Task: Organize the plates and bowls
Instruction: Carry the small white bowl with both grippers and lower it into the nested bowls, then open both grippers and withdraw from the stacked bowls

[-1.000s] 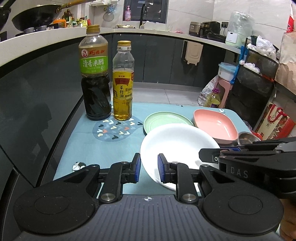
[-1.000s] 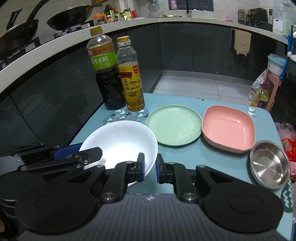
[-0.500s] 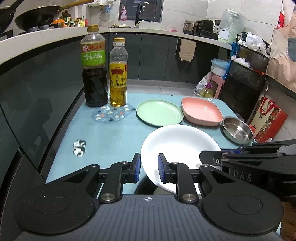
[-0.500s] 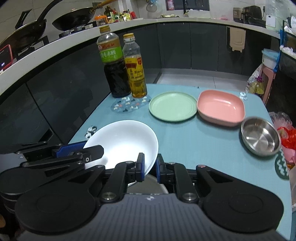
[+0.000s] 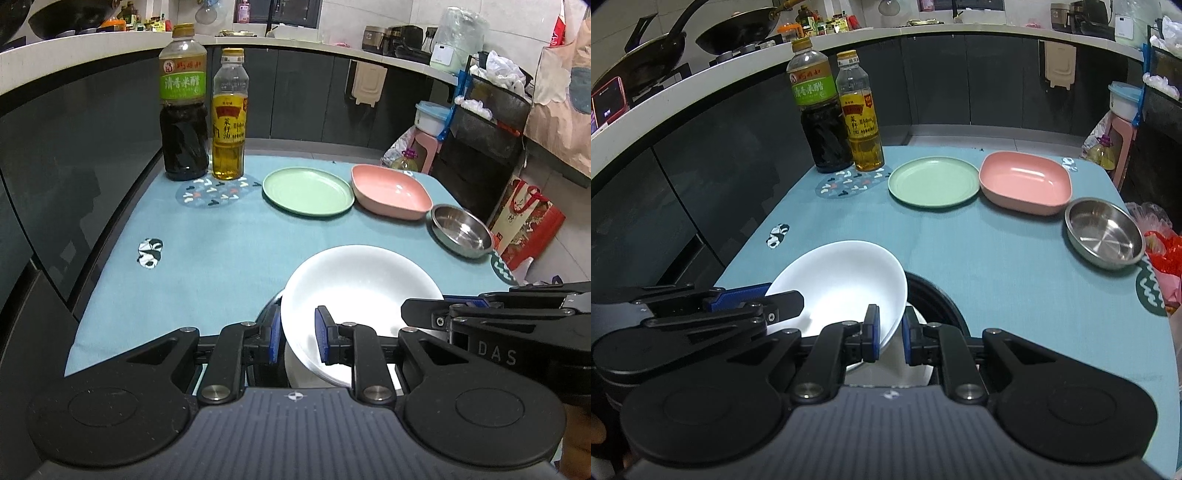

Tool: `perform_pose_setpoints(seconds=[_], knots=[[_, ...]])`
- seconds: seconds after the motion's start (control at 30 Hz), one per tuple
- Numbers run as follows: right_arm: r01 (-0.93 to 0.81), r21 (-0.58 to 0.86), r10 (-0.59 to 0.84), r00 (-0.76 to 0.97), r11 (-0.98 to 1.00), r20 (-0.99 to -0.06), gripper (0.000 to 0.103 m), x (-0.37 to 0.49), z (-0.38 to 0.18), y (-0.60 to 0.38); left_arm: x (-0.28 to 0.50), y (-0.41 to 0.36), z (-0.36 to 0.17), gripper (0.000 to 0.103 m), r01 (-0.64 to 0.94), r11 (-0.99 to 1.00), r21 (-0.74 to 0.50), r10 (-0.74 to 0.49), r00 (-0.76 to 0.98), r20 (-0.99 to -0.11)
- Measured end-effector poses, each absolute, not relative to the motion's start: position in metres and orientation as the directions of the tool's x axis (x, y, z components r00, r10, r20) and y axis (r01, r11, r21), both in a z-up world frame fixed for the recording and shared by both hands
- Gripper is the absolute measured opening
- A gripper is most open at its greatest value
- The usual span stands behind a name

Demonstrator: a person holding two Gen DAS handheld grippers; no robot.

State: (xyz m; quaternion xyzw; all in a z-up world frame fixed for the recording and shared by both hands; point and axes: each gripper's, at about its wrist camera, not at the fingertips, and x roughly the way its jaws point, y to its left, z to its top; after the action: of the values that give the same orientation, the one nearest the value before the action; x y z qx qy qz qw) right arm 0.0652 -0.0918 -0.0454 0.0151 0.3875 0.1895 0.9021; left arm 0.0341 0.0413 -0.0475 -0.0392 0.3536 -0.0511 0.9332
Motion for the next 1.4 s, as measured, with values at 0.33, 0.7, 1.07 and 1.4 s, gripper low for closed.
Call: perform_pose_setpoints(seconds=[0.33, 0.7, 1.07, 1.4], knots=[[-0.309, 0.192, 0.349, 0.605, 0.931, -0.716, 0.006, 0.057, -0.059, -0.098, 0.026, 0.031, -0.06, 0.018, 0.077, 0.994, -0.073, -0.106, 0.72, -0.686], [-0.283, 0.213, 0.345, 0.593, 0.935, -0.728, 0.007, 0.054, -0.067, -0.104, 0.023, 0.027, -0.066, 0.018, 0.091, 0.993, -0.07, -0.114, 0.704, -0.701], [-0.281, 0.205, 0.339, 0.608, 0.937, -0.718, 0.008, 0.05, -0.067, -0.105, 0.02, 0.029, -0.068, 0.018, 0.1, 0.992, -0.082, -0.129, 0.707, -0.696], [-0.263, 0.218, 0.336, 0.605, 0.94, -0.721, 0.008, 0.052, -0.071, -0.11, 0.02, 0.032, -0.07, 0.018, 0.084, 0.993, -0.078, -0.114, 0.711, -0.694]])
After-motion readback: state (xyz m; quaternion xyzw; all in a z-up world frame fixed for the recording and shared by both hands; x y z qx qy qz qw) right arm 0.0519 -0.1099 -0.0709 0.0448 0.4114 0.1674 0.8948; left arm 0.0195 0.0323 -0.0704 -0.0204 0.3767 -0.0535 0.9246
